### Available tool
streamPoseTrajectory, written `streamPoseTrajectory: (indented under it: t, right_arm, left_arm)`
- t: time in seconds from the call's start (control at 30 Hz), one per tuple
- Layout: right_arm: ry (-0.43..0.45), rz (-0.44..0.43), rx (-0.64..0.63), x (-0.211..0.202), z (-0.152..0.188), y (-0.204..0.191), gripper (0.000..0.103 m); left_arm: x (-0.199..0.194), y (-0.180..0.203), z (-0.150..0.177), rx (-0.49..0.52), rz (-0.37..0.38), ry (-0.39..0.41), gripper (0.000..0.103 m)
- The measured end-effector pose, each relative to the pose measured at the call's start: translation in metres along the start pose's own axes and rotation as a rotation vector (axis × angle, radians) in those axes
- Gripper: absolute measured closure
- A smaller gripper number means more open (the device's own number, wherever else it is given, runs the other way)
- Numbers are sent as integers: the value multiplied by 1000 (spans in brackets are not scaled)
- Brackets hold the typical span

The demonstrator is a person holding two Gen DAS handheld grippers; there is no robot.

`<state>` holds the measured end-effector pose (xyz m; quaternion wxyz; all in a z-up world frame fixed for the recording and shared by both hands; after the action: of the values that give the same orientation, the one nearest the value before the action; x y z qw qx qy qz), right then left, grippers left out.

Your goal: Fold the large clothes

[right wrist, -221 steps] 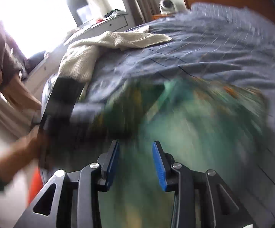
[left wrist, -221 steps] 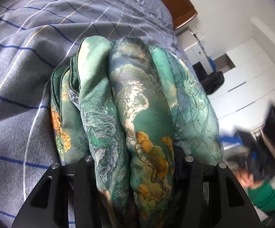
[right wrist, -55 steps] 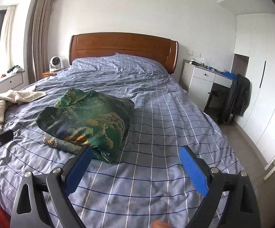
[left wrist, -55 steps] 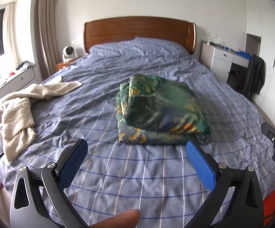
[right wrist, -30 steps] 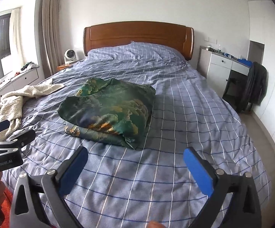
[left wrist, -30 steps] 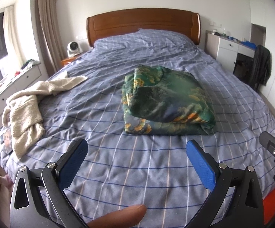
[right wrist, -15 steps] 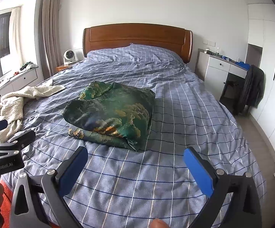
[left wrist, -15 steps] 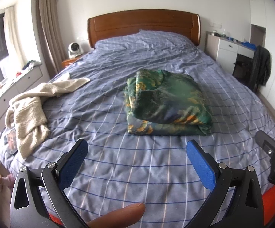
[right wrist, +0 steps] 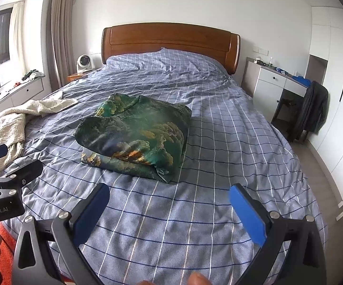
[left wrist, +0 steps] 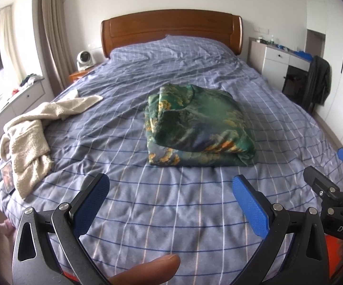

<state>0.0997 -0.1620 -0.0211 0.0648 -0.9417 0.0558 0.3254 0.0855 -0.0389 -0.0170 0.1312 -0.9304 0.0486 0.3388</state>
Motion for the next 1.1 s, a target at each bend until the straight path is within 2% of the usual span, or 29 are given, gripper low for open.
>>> streamPoseTrajectory:
  t: [0.3,0.47,1.1]
  right_arm:
    - [-7,23,-7,-3,-3,-8,0]
    - [-5,29,-10,-4,-1,-10,1]
    - [-35,38,-30,4,6,-12,0]
  left_arm:
    - [0,-8,-1,-35,-8,-3,0]
    - [3,-5,0,-17,-26,-3,0]
    - [9,-4,1,-42,6,-4,1]
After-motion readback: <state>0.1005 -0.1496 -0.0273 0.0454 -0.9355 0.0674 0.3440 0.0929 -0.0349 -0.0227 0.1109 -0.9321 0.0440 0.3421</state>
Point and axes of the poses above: each gripper's, at about its wrist camera, not at the fingertips, and x roughly the way its jaws point, y to its right, z to its underside, the point moved 2 cm from there along x, roughly the way its jaws point, and after that the axes turned 14 degrees about x, right-handed, at the moved point
